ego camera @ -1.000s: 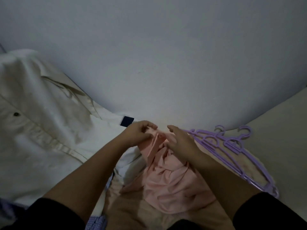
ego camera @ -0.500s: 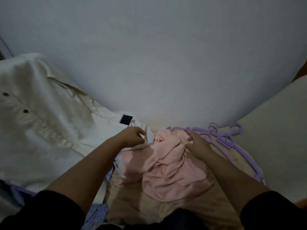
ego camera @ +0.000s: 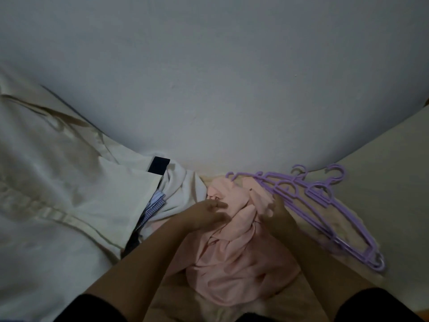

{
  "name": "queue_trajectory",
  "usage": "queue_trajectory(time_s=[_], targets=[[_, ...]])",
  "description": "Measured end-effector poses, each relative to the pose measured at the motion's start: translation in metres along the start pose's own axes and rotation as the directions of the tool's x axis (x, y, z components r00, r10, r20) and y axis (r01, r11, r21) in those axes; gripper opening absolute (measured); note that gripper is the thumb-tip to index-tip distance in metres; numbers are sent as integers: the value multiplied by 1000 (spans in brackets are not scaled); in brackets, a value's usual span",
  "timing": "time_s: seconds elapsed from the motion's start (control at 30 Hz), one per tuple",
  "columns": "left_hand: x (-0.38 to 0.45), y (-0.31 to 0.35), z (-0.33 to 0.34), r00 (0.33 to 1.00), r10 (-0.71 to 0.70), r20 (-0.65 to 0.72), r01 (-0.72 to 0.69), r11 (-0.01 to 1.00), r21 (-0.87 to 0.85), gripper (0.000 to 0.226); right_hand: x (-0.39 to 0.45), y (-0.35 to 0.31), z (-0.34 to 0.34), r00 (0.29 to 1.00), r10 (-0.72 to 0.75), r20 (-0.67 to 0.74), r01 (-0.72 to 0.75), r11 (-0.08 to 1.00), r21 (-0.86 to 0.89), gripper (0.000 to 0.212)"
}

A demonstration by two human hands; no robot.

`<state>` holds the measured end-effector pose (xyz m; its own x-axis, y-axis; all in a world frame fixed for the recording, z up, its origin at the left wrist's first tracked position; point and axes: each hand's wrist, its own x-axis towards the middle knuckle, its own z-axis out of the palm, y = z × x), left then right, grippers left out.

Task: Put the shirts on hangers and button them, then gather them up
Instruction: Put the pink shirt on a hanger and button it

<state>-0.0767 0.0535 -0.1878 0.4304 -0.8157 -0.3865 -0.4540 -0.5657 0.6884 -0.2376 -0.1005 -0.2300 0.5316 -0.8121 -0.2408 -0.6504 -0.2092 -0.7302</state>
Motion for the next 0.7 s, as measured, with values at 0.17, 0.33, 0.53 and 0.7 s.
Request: queue_trajectory(time_s=[0.17, 0.33, 0.53, 0.7], targets=[[0, -20, 12, 982, -189, -15, 189, 981, 43, 48, 6, 30, 5, 998, 28, 56, -24, 997, -68, 87], [-16, -51, -28, 925, -280, -257, 300, 953, 43, 31, -4, 32, 1, 997, 19, 71, -17, 1000, -22, 94], [-56, -102, -85, 676, -362, -642, 472, 882, -1, 49, -24, 5, 3, 998, -44, 44, 44, 999, -9, 67], [-61, -103, -78, 697, -279, -661, 407, 912, 45, 46, -33, -9, 20, 978, -210, -19, 202, 957, -207, 60]])
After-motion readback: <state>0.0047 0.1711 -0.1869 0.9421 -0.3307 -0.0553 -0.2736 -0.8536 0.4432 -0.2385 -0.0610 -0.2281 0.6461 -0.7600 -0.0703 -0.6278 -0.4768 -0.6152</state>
